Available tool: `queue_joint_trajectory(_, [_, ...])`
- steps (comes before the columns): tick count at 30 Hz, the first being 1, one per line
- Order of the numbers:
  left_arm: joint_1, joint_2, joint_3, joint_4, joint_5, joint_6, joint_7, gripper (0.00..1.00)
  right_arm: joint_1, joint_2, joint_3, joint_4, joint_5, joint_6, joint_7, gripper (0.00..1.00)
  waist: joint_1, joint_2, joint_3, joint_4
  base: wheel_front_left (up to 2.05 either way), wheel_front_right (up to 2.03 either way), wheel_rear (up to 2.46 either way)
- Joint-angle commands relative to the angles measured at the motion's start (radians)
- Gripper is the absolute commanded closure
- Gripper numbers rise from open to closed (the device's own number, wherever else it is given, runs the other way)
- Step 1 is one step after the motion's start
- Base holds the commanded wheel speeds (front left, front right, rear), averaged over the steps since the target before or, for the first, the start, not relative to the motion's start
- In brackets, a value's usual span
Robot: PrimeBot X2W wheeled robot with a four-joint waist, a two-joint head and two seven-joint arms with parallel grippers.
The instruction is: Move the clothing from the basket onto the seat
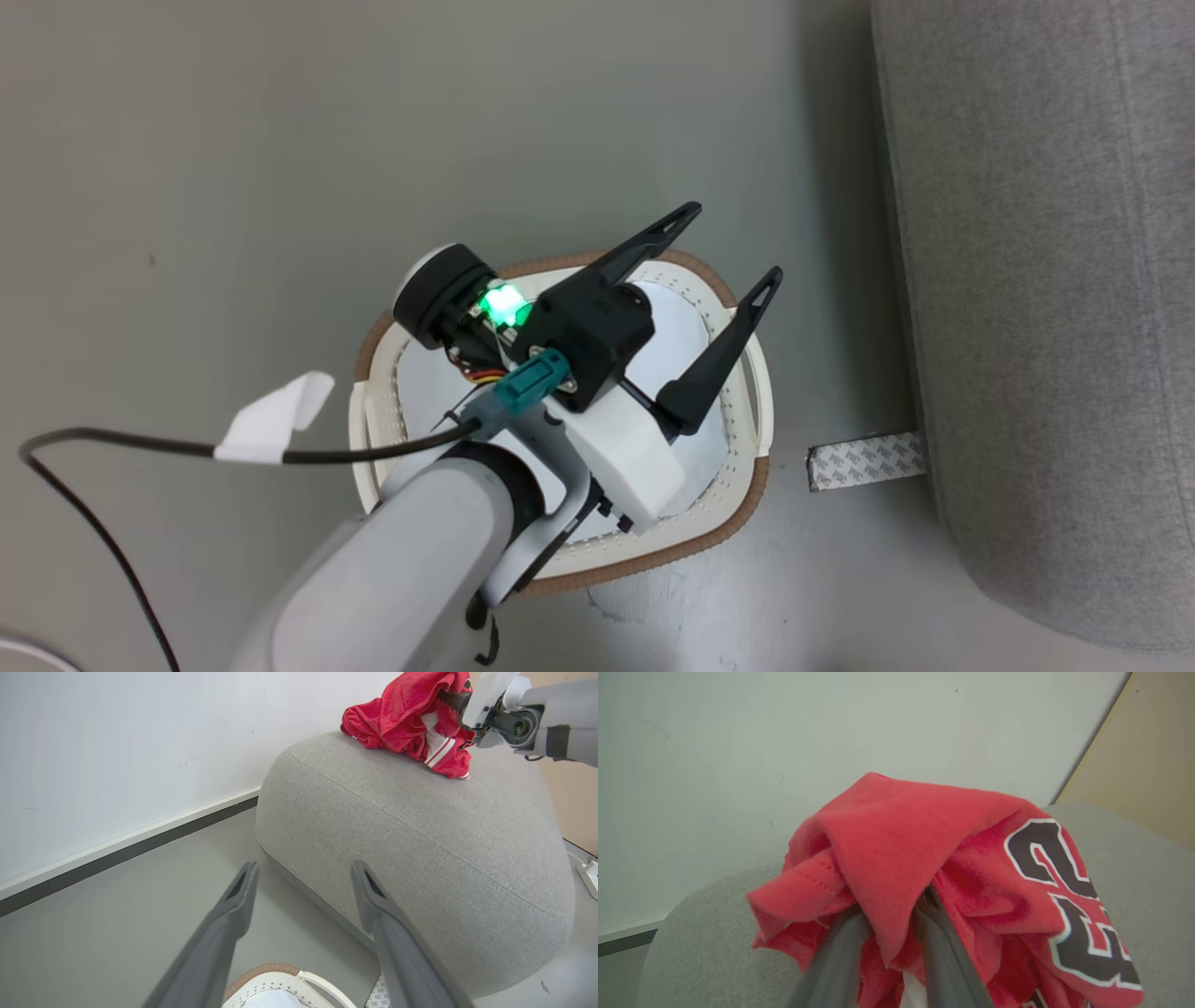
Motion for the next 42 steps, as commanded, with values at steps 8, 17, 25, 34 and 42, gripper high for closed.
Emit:
queue_joint_trajectory(8, [0.077,0.011,0.037,0.054,-0.026,0.041,-0.095,0.0,0.112,0.107,0.064,-0.137,-0.024,-0.002,-0.015,0.0,-0.0003,0.0,-0.11,-0.013,0.0,0.0,0.0])
queue_joint_trajectory(17, [0.229,0.044,0.124,0.135,-0.058,0.132,-0.257,0.0,0.499,0.218,0.341,-0.551,0.14,-0.002,-0.014,0.0,-0.0003,0.0,-0.317,0.006,0.0,0.0,0.0])
queue_joint_trajectory(25, [0.409,0.077,0.198,0.246,-0.093,0.188,-0.43,0.0,0.829,0.255,0.469,-0.785,0.212,-0.002,-0.014,0.0,-0.0003,0.0,-0.514,0.063,0.0,0.0,0.0])
queue_joint_trajectory(34, [0.605,0.068,0.314,0.336,-0.14,0.227,-0.507,0.0,1.129,0.29,0.523,-0.889,0.21,-0.002,-0.014,0.0,-0.0003,0.0,-0.65,0.107,0.0,0.0,0.0])
queue_joint_trajectory(42, [0.74,0.022,0.439,0.299,-0.084,0.177,-0.508,0.0,1.271,0.297,0.59,-0.883,0.258,-0.002,-0.014,0.0,-0.0003,0.0,-0.699,0.12,0.0,0.0,0.0])
